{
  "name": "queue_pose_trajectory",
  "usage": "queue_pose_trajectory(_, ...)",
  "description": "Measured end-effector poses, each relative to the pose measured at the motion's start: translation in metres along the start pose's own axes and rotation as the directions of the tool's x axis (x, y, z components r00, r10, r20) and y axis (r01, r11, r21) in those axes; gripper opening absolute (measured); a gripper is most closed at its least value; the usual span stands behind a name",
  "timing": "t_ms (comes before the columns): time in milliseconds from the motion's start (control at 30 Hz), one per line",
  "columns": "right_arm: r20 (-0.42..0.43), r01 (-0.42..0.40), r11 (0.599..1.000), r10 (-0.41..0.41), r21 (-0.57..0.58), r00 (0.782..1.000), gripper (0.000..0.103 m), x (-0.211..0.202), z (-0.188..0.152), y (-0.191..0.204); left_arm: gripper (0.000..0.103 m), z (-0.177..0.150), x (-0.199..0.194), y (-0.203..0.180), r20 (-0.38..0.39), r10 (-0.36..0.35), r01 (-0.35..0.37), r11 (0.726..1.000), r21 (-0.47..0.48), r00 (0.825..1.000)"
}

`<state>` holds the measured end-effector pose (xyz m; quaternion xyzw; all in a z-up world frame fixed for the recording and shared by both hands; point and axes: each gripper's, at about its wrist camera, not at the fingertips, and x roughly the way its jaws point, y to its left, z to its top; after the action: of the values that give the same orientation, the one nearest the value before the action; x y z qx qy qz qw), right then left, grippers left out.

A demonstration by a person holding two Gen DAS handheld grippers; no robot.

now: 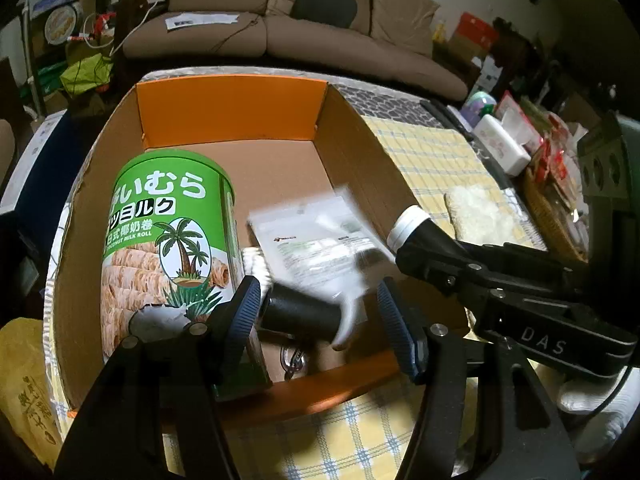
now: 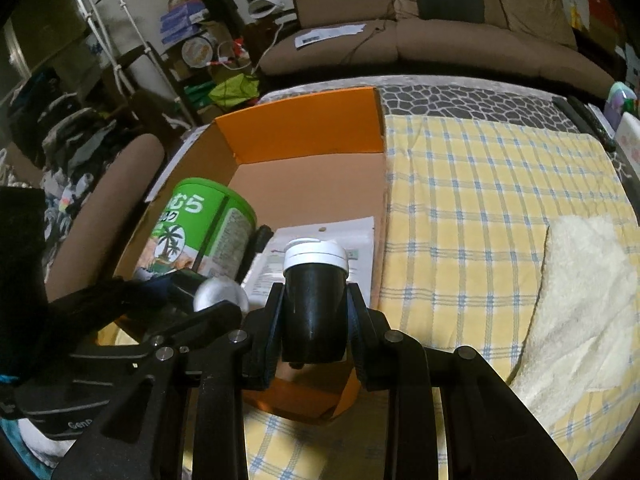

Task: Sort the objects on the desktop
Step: 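Carry both black bottles into the orange box and open both tools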

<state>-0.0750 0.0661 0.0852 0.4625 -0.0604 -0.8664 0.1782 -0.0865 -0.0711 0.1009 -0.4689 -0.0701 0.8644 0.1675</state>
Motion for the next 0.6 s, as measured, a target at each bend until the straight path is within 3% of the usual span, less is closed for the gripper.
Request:
queue_pose_trajectory(133,0.001,-0.005,1.000,0.005,-0.006,1.000,0.031,-0.003,0.000,0.001,0.071,0.001,-0.006,0.006,0.011,-0.025,0.025,0.999,-0.031,1.000)
queue_pose_trajectory(400,0.011,-0.019,1.000,0.019,-0.017,1.000,0.032,-0.010,-0.002,0.004,0.076,0.008,-0.027,0.032,0.068,-0.077,0.086,0.987,-0.136,0.995)
queue_pose_trajectory(600,0.029,-0.010,1.000,0.010,-0.004,1.000,0.037,-0.015,-0.001,0.002,0.077,0.009,-0.027,0.033,0.068,-0.074,0.083,0.987,-0.135,0.995)
